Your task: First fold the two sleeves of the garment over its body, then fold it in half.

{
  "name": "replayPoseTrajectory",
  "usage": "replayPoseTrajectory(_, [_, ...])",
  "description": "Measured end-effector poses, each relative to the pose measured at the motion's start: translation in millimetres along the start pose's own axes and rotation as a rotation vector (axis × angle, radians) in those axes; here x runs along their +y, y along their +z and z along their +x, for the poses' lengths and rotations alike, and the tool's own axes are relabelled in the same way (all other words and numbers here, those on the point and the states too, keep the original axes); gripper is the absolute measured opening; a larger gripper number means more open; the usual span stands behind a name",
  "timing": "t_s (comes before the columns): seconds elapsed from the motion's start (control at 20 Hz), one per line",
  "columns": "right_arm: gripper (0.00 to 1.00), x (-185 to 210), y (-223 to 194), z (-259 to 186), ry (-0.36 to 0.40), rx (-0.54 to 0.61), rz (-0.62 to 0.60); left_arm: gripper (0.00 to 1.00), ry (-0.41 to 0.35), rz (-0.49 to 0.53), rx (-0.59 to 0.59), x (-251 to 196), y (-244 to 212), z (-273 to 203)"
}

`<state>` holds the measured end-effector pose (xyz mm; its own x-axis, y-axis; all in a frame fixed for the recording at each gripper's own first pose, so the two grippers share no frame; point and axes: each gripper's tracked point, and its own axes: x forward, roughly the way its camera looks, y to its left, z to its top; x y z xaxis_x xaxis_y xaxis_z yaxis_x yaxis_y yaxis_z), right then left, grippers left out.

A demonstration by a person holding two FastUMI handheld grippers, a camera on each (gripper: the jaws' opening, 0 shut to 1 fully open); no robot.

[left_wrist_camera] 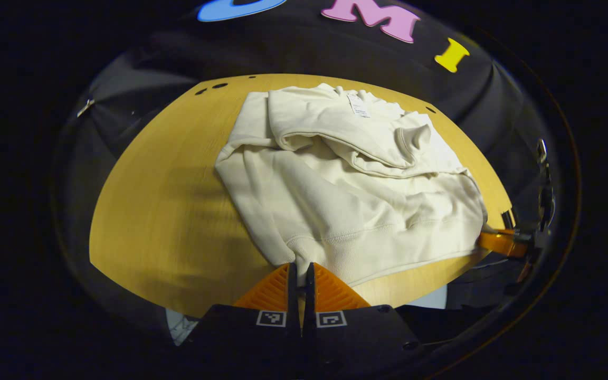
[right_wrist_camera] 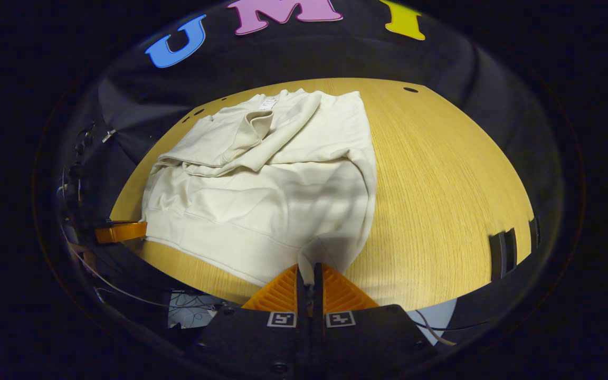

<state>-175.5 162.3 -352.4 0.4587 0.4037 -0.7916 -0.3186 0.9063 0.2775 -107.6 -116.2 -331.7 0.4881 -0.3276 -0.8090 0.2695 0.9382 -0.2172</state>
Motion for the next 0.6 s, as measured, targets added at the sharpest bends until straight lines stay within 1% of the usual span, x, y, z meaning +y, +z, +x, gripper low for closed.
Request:
replayPoseTrajectory(0.15, [0.05, -1, 15, -14, 0.032, 0.002, 0.026, 0.06, 0.002, -0.014, 0.011, 9, -1, -16])
replayPoseTrajectory(0.35, [0.05, 0, 37, -30, 0.060, -0.005, 0.055, 0.06, -0.010, -0.020, 0.035, 2, 14, -29])
replayPoseTrajectory(0.45, [0.05, 4, 49, -40, 0.061, -0.029, 0.067, 0.06, -0.012, -0.022, 0.016, -2, 27, -41])
replayPoseTrajectory(0.6, [0.05, 11, 79, -52, 0.069, -0.101, 0.070, 0.06, -0.019, -0.038, -0.030, -5, 53, -58])
